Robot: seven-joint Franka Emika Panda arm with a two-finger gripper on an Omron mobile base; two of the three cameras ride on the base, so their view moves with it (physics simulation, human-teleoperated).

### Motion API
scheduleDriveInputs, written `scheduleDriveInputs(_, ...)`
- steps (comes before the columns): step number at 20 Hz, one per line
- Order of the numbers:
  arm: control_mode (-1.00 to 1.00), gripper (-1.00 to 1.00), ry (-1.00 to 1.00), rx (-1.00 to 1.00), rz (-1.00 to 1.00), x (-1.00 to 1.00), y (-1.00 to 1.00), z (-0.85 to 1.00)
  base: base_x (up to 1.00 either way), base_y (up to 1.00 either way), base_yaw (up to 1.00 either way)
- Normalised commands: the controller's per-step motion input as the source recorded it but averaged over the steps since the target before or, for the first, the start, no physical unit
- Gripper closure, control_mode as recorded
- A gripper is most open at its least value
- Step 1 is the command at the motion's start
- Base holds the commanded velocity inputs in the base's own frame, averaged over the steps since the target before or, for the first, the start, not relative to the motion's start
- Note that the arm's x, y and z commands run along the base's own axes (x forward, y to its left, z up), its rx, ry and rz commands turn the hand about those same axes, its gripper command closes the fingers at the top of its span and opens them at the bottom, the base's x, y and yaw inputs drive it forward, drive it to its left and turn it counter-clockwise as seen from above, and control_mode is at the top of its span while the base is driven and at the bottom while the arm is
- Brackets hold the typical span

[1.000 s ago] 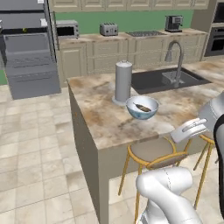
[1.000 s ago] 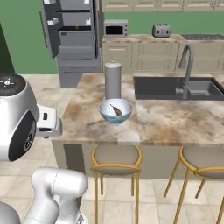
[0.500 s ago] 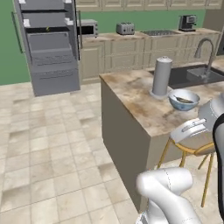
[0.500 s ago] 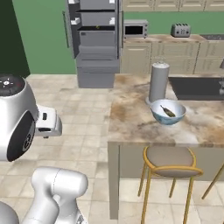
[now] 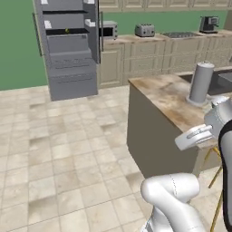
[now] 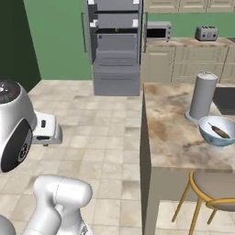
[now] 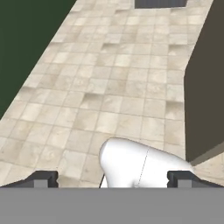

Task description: Retrieve the banana and pear from the fridge and place them into the bowl on the dining table.

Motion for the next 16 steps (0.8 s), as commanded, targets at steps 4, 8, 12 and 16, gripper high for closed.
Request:
scheduleDriveInputs(4,1.0,-1.0,0.0,0.0,0.0,0.0,0.0,0.0,1.0,-0.02,0.04)
scheduleDriveInputs(8,1.0,-1.0,0.0,0.0,0.0,0.0,0.0,0.0,1.0,-0.25,0.05)
scheduleDriveInputs(12,1.0,-1.0,0.0,0.0,0.0,0.0,0.0,0.0,1.0,-0.06,0.06)
scheduleDriveInputs(16,1.0,-1.0,0.0,0.0,0.0,0.0,0.0,0.0,1.0,-0.06,0.05)
